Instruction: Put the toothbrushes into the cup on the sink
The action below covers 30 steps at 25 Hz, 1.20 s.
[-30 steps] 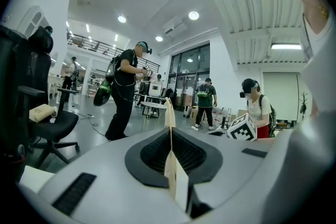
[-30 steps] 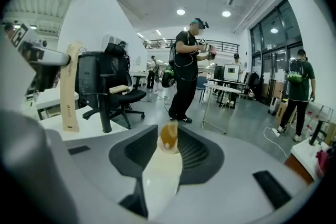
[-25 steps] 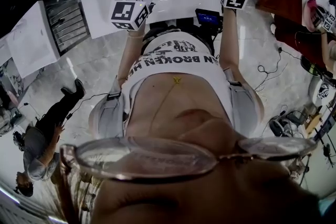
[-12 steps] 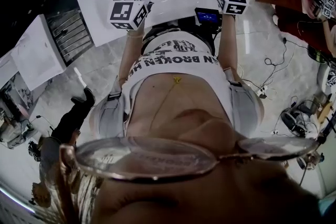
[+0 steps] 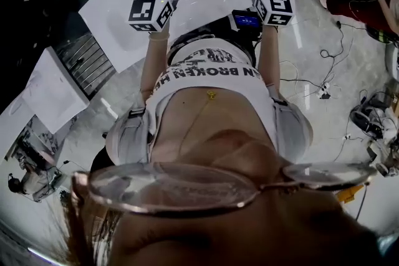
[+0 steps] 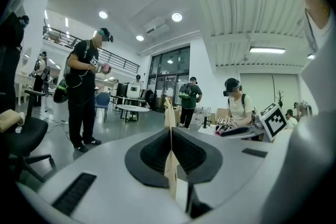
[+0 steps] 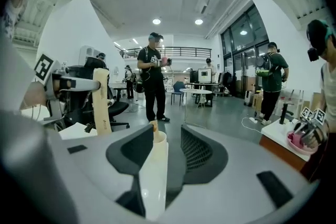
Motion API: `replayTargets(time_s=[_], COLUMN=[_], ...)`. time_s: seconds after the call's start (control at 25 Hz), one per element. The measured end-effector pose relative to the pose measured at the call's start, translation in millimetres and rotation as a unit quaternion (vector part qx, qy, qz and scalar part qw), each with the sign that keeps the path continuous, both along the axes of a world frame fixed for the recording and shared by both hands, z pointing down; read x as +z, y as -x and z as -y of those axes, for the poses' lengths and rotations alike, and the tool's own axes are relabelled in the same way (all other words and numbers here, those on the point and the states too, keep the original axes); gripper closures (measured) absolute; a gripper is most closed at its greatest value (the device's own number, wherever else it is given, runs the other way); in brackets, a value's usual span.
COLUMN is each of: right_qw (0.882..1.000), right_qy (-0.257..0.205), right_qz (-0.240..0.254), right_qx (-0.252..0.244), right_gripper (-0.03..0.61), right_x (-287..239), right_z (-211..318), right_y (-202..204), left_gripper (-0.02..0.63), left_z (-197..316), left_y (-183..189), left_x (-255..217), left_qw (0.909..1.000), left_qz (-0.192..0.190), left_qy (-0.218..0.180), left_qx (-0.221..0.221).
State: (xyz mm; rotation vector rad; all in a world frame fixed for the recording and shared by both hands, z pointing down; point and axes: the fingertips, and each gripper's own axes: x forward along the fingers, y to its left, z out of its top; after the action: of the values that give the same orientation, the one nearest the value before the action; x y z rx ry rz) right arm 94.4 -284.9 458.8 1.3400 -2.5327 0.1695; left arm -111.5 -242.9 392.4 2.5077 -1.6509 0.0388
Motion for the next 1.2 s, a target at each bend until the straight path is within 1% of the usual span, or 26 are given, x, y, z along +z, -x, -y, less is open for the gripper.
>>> replayTargets(time_s=[0.24,0.32,0.44,0.64,1.0,1.2], right_qw=[1.0,0.999,0.999,0.998,0.997,0.996], right_qy=[0.003,0.006,0.008,0.015,0.027,0.039], right_qz=[0.001,0.0,-0.002,-0.009,-0.015,-0.024], right_qx=[0.028,0.042,0.053,0.066,0.071,0.082], right_gripper=[0.419,0.419,0.419,0.419,0.419,0.419], right_x=[3,3,3,9,20,28], right_z=[-1,-5,-7,-7,-6,-6], right_y=[-13,-22,-37,-48,-56,-69], left_gripper=[0.592,0.592,0.592,0.592,0.592,0.592], left_z=[26,31,38,53,92,115], left_y=[-13,-21,-34,-37,-28,-32], left_x=[6,7,8,12,6,7], left_qw=[0.9994,0.9988,0.9983,0.998,0.9973,0.9963], left_qz=[-0.004,-0.005,-0.004,0.002,0.025,0.04], left_qy=[-0.002,0.0,0.001,-0.003,-0.039,-0.049], left_qx=[0.034,0.048,0.059,0.064,0.056,0.058])
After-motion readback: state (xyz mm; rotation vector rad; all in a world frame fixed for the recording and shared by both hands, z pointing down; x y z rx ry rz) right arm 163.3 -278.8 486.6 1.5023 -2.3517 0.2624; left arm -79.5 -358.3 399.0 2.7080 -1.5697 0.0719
